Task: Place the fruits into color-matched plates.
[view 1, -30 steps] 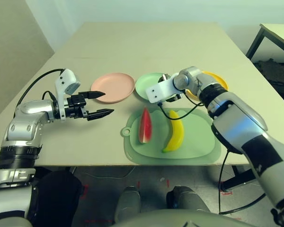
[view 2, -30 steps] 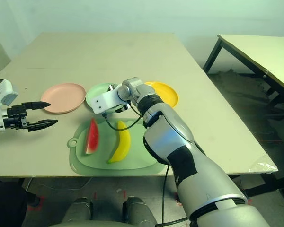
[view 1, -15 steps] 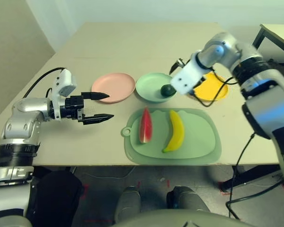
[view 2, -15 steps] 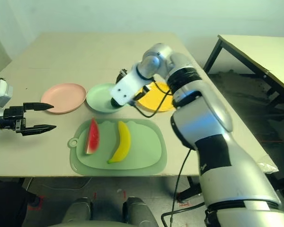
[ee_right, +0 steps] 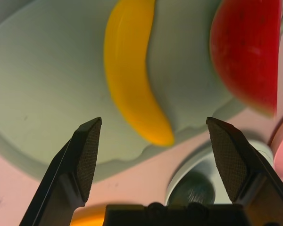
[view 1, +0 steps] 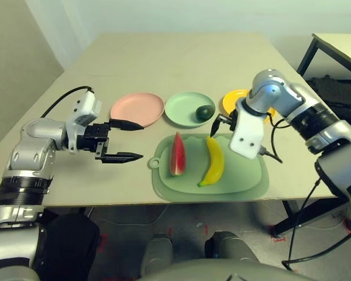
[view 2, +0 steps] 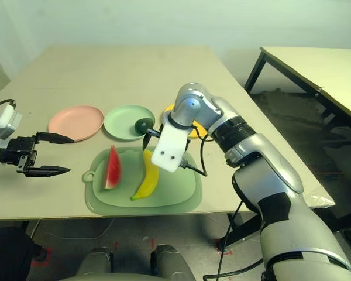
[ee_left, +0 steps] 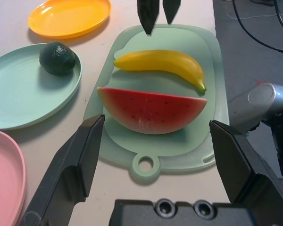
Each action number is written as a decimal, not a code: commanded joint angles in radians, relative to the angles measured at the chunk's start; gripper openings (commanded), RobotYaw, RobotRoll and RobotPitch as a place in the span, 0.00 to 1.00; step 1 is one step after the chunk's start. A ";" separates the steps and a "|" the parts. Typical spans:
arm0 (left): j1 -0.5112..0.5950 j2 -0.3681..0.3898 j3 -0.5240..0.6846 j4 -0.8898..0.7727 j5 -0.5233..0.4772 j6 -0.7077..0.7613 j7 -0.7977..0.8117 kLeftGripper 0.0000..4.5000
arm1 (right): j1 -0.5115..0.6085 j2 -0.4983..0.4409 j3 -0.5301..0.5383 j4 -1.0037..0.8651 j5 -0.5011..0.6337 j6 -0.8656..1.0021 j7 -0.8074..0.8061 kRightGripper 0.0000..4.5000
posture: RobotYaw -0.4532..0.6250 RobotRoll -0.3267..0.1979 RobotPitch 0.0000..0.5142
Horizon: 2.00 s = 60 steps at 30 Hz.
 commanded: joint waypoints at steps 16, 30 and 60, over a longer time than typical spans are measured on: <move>0.027 0.012 0.012 -0.066 -0.021 0.037 0.032 1.00 | 0.081 0.070 0.063 0.104 -0.185 0.052 -0.056 0.95 | 0.53 0.62 0.00; 0.016 -0.001 0.005 -0.030 -0.009 0.010 0.041 1.00 | 0.005 0.005 0.018 0.153 -0.163 0.175 0.017 0.36 | 0.51 0.62 0.00; 0.003 0.013 0.029 -0.074 -0.026 0.138 0.147 1.00 | -0.342 0.106 -0.096 0.752 -0.374 0.518 -0.540 0.36 | 0.51 0.62 0.02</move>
